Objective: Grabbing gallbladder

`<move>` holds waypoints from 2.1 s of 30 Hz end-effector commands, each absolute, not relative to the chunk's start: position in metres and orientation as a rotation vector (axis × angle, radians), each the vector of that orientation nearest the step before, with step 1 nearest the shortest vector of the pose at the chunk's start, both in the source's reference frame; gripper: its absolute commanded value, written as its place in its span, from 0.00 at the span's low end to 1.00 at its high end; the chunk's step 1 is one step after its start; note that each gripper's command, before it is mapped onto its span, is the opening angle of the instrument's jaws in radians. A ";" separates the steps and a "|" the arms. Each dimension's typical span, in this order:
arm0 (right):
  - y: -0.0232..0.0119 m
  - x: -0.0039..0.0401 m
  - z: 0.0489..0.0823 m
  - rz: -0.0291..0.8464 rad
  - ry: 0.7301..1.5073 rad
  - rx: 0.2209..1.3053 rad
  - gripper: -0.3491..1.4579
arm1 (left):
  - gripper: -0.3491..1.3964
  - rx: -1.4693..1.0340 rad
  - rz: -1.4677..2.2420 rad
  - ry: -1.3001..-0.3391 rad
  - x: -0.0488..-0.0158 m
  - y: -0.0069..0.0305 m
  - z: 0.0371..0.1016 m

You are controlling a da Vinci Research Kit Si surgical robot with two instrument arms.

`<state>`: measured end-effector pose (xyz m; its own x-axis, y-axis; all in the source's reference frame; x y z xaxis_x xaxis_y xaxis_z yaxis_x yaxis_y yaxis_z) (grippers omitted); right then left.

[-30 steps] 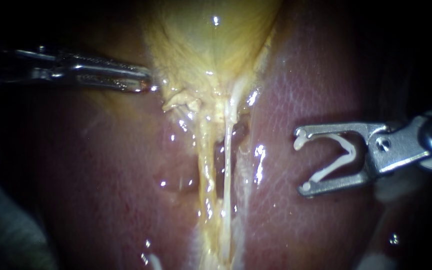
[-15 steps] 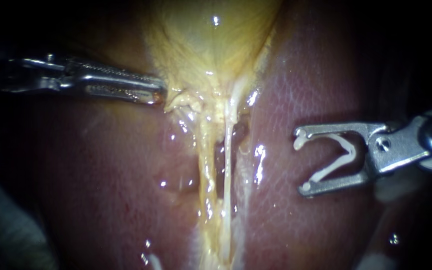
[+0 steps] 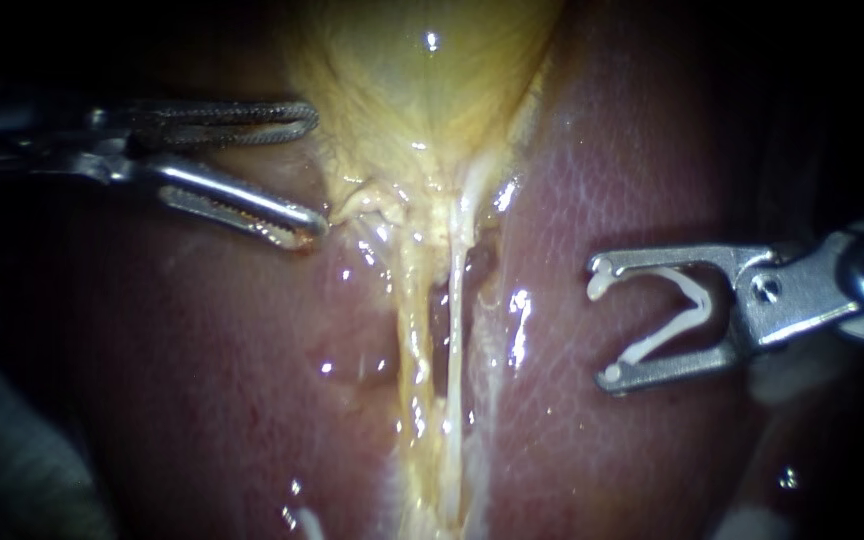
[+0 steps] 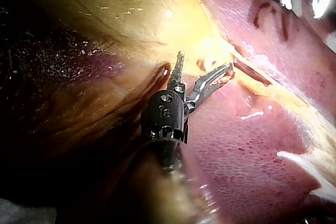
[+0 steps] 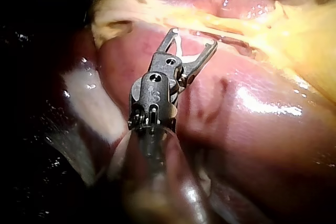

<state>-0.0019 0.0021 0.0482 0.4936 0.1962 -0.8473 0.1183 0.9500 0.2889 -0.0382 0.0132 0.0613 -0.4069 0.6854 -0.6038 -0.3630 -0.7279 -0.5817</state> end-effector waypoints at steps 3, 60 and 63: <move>0.0022 -0.0019 0.0482 0.048 1.059 0.329 0.46 | 0.53 -1.161 2.153 -0.487 -0.0390 0.0129 0.0619; 0.0021 -0.0021 0.0480 0.048 1.060 0.331 0.46 | 0.00 -1.107 2.096 -0.584 -0.0405 0.0137 0.0627; 0.0021 -0.0021 0.0480 0.048 1.060 0.331 0.46 | 0.00 -1.103 2.086 -0.600 -0.0397 0.0149 0.0597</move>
<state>-0.0021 0.0021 0.0480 0.4928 0.1958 -0.8478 0.1200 0.9497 0.2891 -0.0394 0.0152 0.0588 -0.3974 0.7549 -0.5217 -0.3655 -0.6517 -0.6646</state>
